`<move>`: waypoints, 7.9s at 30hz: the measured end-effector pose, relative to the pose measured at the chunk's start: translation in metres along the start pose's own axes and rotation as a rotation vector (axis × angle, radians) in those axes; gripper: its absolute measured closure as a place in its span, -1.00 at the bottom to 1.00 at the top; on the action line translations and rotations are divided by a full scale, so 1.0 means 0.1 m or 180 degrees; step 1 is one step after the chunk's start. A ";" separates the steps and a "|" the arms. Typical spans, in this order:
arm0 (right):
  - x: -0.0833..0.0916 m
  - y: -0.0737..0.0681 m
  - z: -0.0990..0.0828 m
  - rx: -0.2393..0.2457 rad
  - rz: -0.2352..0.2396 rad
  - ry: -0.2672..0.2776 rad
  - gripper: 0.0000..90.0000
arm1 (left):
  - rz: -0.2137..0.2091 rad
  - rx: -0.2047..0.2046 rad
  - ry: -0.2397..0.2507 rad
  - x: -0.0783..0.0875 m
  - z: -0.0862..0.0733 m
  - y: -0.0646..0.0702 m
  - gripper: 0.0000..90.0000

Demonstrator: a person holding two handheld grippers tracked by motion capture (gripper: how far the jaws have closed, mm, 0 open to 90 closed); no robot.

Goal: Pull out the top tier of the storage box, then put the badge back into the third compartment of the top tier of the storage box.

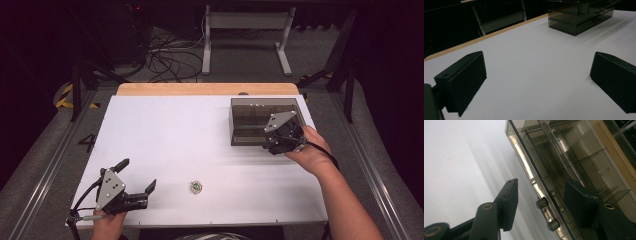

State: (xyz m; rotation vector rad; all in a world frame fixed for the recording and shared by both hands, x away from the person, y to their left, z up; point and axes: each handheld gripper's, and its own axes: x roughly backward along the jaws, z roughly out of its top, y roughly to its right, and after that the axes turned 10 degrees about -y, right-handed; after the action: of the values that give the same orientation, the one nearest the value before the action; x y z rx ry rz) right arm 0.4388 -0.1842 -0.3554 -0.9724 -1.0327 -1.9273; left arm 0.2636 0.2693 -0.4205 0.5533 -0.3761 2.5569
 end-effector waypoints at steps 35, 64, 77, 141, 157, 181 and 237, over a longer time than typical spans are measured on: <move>-0.11 -0.01 -0.05 0.0130 -0.0201 -0.0270 0.39 | 0.0003 0.0005 -0.0001 0.00 0.00 0.00 -0.97; 0.08 -0.27 -0.11 0.0286 -0.0142 -0.0358 0.42 | -0.0003 0.0018 -0.0005 0.00 0.00 0.00 -0.97; 0.06 -0.29 -0.15 0.0266 -0.0105 -0.0373 0.43 | 0.0003 0.0011 -0.0004 0.00 0.00 0.00 -0.97; 0.29 -0.65 0.31 -0.0217 0.0459 0.0906 -0.92 | 0.0011 0.0018 0.0022 0.00 0.01 -0.02 -0.97; 0.28 -0.81 0.45 -0.0267 0.0600 0.1123 -0.96 | 0.0002 0.0013 0.0022 -0.01 0.01 -0.01 -0.97; 0.03 -1.12 0.71 -0.0314 0.0882 0.1150 -0.82 | 0.0011 0.0002 0.0028 0.00 0.01 -0.02 -0.97; -0.72 -1.75 0.98 -0.0285 0.1079 0.0510 -0.69 | 0.0005 -0.0002 0.0035 0.02 0.00 -0.03 -0.97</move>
State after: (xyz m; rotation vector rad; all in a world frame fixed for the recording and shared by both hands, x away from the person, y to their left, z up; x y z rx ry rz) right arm 0.3491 -0.0087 -0.4359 -0.9562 -0.6481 -1.7461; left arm 0.2638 0.2723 -0.4193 0.5386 -0.3734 2.5601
